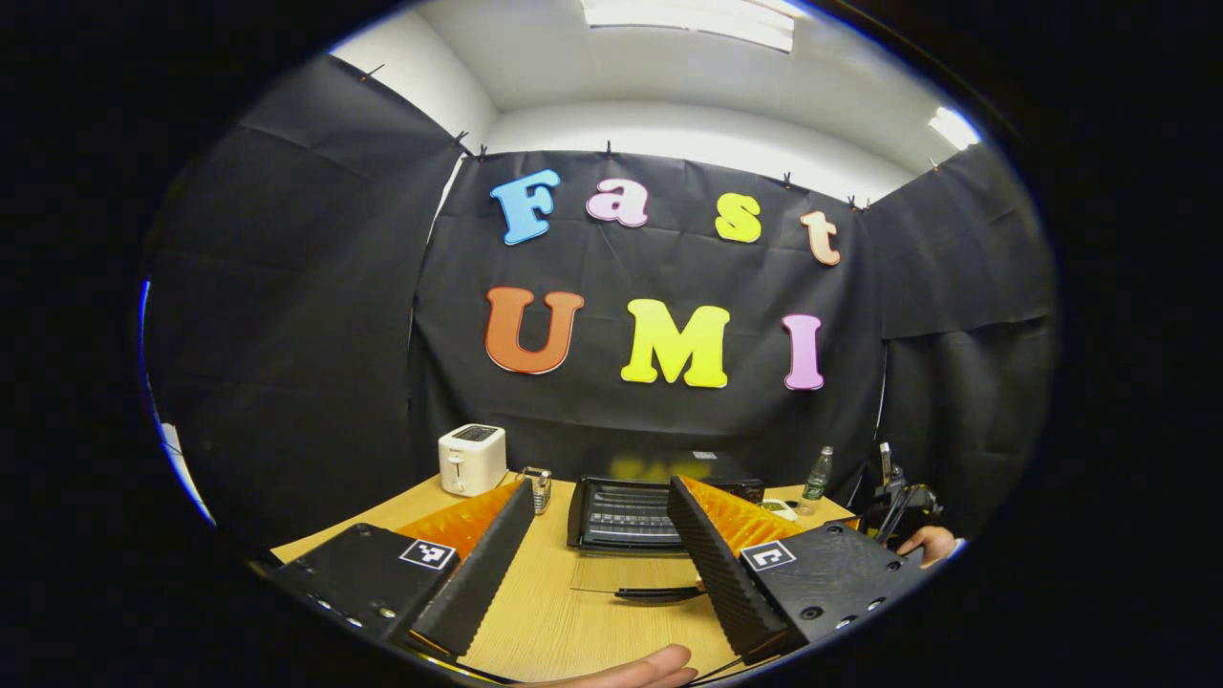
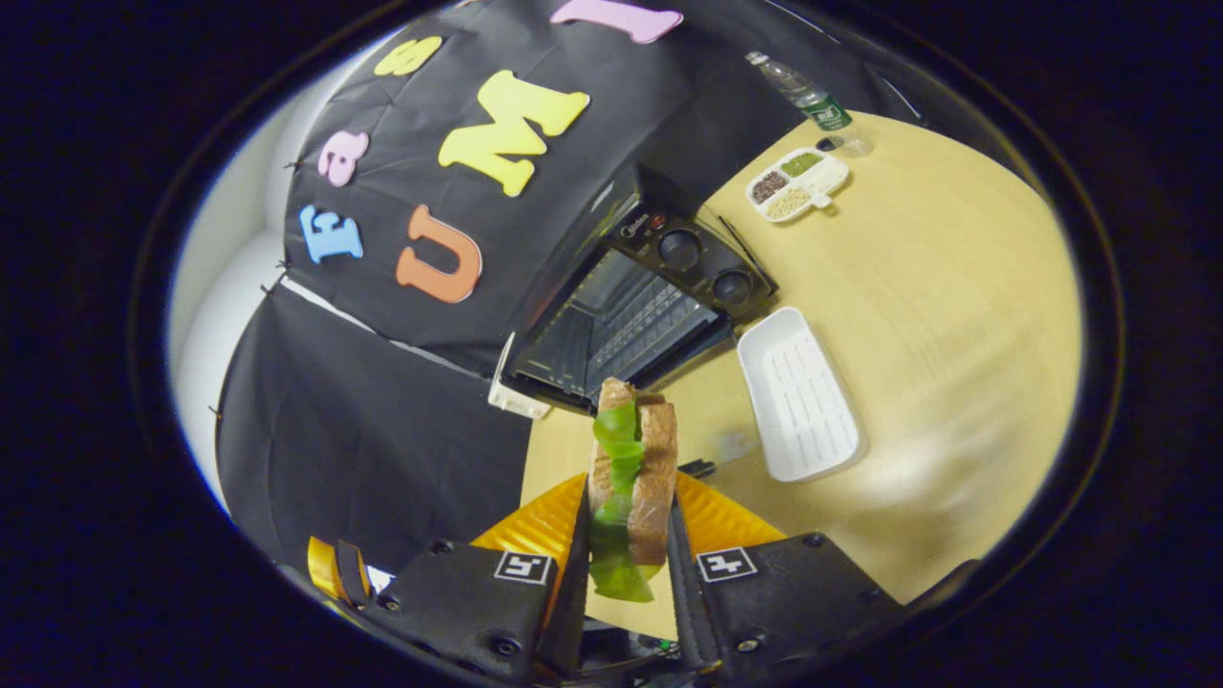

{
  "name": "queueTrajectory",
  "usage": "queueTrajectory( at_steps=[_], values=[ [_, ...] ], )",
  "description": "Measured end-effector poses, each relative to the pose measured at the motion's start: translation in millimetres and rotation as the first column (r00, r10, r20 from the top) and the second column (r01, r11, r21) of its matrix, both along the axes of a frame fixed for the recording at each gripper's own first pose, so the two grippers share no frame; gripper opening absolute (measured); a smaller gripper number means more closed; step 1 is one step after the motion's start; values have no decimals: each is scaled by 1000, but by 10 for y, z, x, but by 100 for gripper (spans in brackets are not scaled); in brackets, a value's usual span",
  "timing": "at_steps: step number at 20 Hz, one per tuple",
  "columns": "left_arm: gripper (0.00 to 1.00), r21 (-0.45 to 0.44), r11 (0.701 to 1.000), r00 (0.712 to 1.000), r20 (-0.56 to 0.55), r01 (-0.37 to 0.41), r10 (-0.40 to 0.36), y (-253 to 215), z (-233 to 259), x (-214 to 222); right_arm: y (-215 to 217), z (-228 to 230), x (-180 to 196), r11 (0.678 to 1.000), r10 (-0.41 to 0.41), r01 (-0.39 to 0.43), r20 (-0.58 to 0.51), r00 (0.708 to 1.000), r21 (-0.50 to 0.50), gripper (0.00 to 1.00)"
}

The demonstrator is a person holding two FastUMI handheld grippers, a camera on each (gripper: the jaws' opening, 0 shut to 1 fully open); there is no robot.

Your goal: Open the electric oven with the left hand, put the food in, and close the electric oven.

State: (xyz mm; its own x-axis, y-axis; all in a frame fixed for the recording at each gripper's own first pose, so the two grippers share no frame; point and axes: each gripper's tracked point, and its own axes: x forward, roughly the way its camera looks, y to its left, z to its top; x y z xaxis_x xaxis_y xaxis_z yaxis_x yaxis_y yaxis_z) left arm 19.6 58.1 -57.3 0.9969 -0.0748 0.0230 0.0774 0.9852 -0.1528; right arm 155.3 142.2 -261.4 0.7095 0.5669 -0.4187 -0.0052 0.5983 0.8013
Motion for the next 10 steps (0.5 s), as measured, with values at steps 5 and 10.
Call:
queueTrajectory(
  at_steps=[5, 10],
  values=[
    [94, 24, 999, 1000, 0, -21, 21, 270, -88, -33, 548, -215, 393, 987, -134, 129, 39, 990, 98, 41],
    [94, 41, 998, 999, -14, -39, 39, 478, -129, -43, 784, -309, 1160, 926, -339, 320, 68, 938, 199, 41]
  ],
)
